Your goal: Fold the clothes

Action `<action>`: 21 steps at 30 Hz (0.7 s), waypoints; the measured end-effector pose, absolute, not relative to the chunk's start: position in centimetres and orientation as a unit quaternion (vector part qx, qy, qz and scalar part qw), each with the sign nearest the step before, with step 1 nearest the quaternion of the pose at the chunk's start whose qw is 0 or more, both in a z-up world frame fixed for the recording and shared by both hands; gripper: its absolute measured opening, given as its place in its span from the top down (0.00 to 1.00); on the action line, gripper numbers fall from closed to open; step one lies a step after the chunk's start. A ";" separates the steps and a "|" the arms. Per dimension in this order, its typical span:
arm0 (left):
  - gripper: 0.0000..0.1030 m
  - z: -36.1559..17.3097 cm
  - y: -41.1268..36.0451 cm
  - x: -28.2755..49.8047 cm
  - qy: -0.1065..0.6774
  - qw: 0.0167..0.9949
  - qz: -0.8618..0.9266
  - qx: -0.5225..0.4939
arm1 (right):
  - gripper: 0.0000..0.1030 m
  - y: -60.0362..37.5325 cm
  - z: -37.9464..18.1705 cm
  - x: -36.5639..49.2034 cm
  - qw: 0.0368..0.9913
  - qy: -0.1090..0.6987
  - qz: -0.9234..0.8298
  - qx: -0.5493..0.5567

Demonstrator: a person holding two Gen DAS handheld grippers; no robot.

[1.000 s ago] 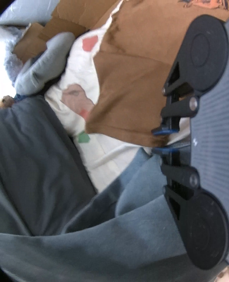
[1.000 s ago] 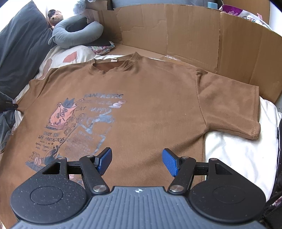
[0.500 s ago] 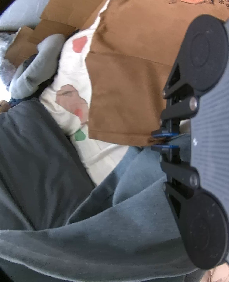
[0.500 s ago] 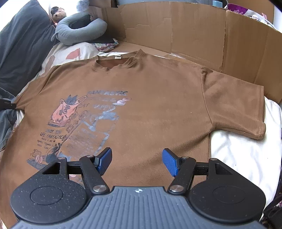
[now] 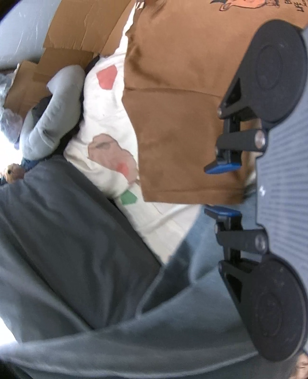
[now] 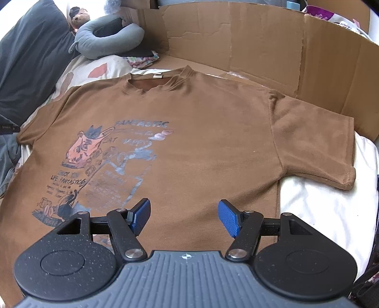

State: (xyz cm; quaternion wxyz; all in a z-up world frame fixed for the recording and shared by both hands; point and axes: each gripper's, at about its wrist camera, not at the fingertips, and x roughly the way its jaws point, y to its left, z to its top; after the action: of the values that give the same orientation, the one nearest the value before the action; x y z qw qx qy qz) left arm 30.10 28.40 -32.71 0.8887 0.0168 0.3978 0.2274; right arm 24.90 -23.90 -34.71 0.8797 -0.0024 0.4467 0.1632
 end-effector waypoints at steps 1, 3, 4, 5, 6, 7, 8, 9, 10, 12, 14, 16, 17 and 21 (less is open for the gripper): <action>0.64 -32.6 28.6 30.7 0.398 0.889 0.225 0.018 | 0.33 -24.0 -34.7 25.0 0.880 0.446 0.161 -0.001; 0.59 -32.4 29.0 32.0 0.402 0.889 0.218 0.013 | 0.33 -24.2 -34.7 25.3 0.882 0.444 0.159 0.000; 0.58 -32.5 29.2 32.7 0.405 0.889 0.211 0.008 | 0.33 -24.3 -34.7 25.5 0.882 0.443 0.159 0.000; 0.58 -32.6 29.4 33.5 0.408 0.890 0.206 0.006 | 0.33 -24.3 -34.8 25.8 0.883 0.443 0.158 0.000; 0.57 -32.8 29.6 34.2 0.410 0.890 0.201 0.005 | 0.33 -24.3 -34.8 26.0 0.883 0.443 0.158 0.000; 0.57 -33.0 29.8 34.9 0.410 0.891 0.197 0.001 | 0.33 -24.4 -34.8 26.3 0.883 0.443 0.158 0.000; 0.57 -33.2 30.1 35.5 0.409 0.891 0.197 -0.007 | 0.33 -24.4 -34.9 26.6 0.883 0.443 0.157 0.000; 0.56 -33.5 30.5 36.1 0.408 0.891 0.199 -0.016 | 0.33 -24.4 -35.0 26.9 0.883 0.443 0.156 0.001; 0.56 -33.8 30.9 36.6 0.407 0.891 0.202 -0.025 | 0.33 -24.3 -35.1 27.2 0.883 0.443 0.154 0.003; 0.56 -34.4 31.6 37.7 0.405 0.890 0.208 -0.037 | 0.33 -24.2 -35.2 27.8 0.883 0.444 0.153 0.005; 0.56 -35.0 32.3 38.7 0.406 0.888 0.213 -0.038 | 0.33 -24.1 -35.4 28.3 0.883 0.444 0.154 0.004; 0.56 -35.5 32.9 39.6 0.409 0.885 0.218 -0.033 | 0.33 -24.0 -35.5 28.6 0.882 0.445 0.156 0.003; 0.56 -35.7 33.3 40.1 0.411 0.884 0.221 -0.030 | 0.33 -23.9 -35.6 28.8 0.881 0.446 0.156 0.003; 0.57 -36.7 35.2 41.9 0.423 0.875 0.231 -0.039 | 0.33 -23.8 -36.1 29.2 0.878 0.452 0.155 0.002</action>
State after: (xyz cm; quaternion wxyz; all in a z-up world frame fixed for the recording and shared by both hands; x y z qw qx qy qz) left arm 41.94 35.16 -36.74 0.8753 -0.0387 0.4230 0.2311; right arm 29.21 -23.77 -36.14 0.8783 0.0024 0.4524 0.1546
